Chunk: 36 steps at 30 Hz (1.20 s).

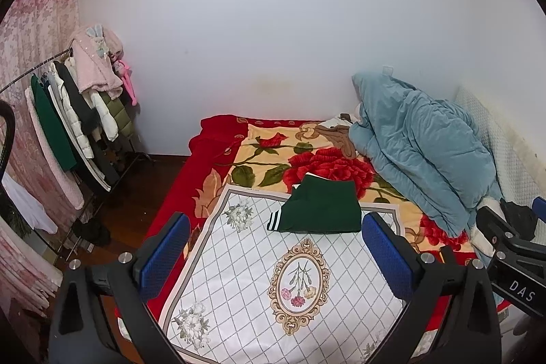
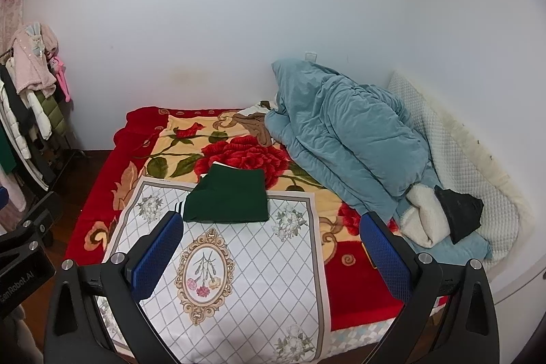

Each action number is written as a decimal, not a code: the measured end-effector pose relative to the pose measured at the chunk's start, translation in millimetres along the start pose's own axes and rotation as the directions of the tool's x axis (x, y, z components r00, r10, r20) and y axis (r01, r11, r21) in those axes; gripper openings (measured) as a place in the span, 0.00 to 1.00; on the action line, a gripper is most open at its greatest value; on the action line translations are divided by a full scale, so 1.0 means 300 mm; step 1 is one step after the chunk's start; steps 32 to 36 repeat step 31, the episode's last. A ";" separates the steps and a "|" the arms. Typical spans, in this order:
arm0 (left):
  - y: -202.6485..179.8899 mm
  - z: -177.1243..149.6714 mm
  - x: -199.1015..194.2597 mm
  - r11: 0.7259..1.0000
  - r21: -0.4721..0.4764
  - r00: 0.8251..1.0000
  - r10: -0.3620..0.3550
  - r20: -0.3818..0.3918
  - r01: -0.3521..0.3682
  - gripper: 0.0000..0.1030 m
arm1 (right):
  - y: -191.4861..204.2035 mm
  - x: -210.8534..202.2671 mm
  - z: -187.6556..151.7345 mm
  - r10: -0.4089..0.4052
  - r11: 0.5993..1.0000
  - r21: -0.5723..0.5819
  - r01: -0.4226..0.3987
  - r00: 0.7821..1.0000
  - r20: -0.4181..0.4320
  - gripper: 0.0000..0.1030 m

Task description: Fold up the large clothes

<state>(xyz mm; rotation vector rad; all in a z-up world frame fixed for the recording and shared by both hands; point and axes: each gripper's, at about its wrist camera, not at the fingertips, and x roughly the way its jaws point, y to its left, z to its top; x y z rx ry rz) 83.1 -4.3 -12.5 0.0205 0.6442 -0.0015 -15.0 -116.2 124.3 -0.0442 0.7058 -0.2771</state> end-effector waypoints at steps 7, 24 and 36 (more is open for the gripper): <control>0.001 0.013 0.003 1.000 0.008 1.000 -0.011 0.003 0.011 1.00 | 0.004 -0.005 -0.006 -0.004 1.000 0.005 0.004 1.000 -0.001 1.00; 0.004 0.030 0.010 1.000 0.014 1.000 -0.011 0.004 0.011 1.00 | -0.003 -0.017 -0.018 -0.012 1.000 0.018 0.012 1.000 0.004 1.00; 0.018 0.037 0.008 1.000 0.011 1.000 -0.018 0.004 0.018 1.00 | -0.008 -0.019 -0.017 -0.010 1.000 0.021 0.010 1.000 0.003 1.00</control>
